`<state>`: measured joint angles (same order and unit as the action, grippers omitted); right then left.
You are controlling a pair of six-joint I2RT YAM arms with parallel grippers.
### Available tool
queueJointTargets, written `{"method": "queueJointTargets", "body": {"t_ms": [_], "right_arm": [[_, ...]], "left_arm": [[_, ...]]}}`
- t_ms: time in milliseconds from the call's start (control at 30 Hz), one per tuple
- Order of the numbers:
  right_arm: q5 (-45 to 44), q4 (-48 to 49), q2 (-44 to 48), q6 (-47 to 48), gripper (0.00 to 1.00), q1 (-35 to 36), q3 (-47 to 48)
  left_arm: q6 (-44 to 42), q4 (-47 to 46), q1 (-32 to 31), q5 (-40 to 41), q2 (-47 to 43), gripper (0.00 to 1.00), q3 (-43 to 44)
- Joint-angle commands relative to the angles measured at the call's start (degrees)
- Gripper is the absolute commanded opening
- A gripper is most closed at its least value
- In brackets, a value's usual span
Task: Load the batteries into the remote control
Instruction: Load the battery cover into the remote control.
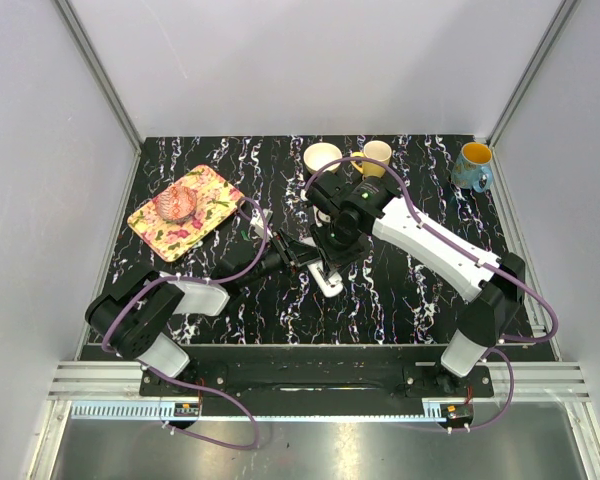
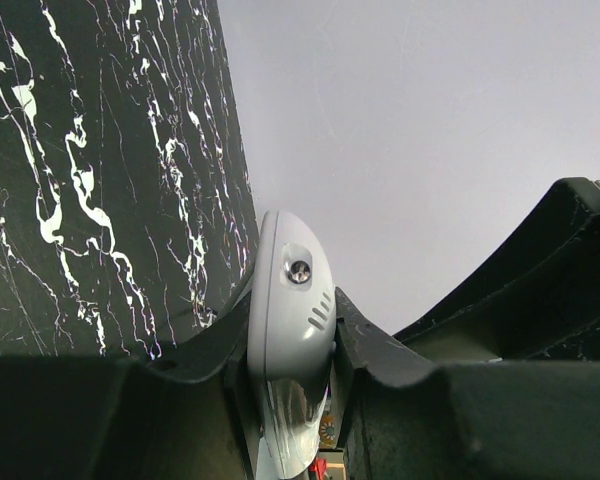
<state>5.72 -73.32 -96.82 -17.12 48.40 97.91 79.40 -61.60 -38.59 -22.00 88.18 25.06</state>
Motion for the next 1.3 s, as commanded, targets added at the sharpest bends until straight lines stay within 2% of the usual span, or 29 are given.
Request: {"method": "queueJointTargets", "body": {"t_ms": [0,1267], "right_arm": [[1.9,0.5,0.4,0.6,0.00,0.7,0.2],[0.5,1.6,-1.3,1.3,0.00,1.0,-1.7]], "left_arm": [[-0.2,-4.8,-0.3,-0.6,-2.3,0.00,2.0],[-2.6,-2.6,-2.2,-0.4,-4.7,0.00,2.8]]}}
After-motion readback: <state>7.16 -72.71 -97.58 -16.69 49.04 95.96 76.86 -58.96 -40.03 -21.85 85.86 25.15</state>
